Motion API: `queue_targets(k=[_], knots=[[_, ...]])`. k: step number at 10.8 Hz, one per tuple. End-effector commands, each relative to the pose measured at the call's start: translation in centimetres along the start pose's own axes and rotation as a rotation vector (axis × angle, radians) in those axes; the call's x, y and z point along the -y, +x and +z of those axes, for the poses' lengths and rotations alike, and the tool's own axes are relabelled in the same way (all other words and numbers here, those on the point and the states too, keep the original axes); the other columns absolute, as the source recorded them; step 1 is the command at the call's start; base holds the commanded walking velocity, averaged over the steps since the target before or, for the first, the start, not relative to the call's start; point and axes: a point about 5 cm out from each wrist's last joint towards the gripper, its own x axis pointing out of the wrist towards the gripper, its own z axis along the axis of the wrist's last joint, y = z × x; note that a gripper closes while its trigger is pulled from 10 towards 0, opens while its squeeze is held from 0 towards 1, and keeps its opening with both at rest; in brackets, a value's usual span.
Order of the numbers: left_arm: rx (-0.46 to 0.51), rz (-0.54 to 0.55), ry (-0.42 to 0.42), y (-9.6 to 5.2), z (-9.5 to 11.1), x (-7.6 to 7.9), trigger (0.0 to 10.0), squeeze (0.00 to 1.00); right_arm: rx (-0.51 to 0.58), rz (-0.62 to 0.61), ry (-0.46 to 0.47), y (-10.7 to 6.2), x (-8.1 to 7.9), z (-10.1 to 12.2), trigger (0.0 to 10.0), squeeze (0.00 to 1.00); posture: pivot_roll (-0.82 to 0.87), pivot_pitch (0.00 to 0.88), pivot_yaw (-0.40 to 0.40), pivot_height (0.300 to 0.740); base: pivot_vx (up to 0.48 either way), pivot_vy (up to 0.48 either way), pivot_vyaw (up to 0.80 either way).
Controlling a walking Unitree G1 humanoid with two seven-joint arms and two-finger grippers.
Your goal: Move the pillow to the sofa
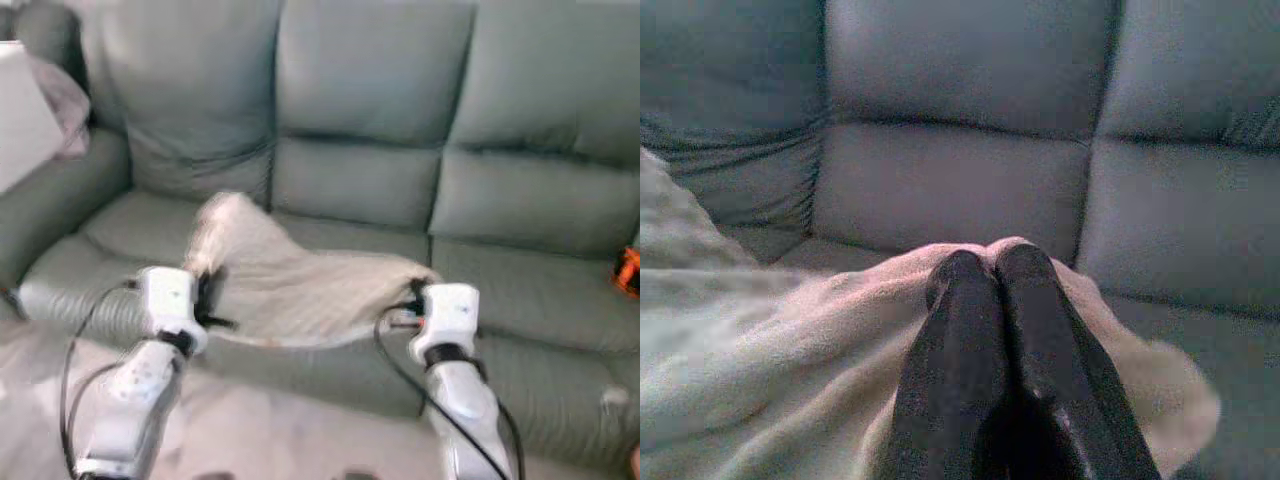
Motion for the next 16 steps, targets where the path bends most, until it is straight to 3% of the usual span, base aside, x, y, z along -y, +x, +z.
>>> queue_targets(k=[1,5,8,11,16], knots=[[0.022,0.025,0.023,0.1,0.7,-1.0,10.0,0.0,0.032,0.021,0.015,0.4,-0.8,0.8,10.0,0.0,-0.05,0.0,-0.004,0.74,0.319,0.0,0.0],[0.008,0.004,0.019,0.2,0.5,-0.8,10.0,0.0,0.024,0.018,0.031,0.6,-0.9,0.7,10.0,0.0,-0.05,0.0,-0.004,0.74,0.311,0.0,-0.2],[0.001,0.008,0.033,0.3,0.3,-0.6,10.0,0.0,0.027,0.027,0.044,0.6,-1.2,0.8,10.0,0.0,-0.04,0.0,-0.002,0.74,0.0,0.0,0.0],[0.005,0.069,0.077,0.4,0.4,-1.5,10.0,0.0,0.03,0.047,0.071,0.3,-1.8,0.8,10.0,0.0,-0.04,0.0,0.005,0.74,0.0,0.0,0.0],[0.003,0.072,0.08,0.6,0.4,-1.6,10.0,0.0,0.027,0.045,0.069,0.4,-1.7,0.7,10.0,0.0,-0.04,0.0,0.004,0.655,0.0,0.0,0.0]])
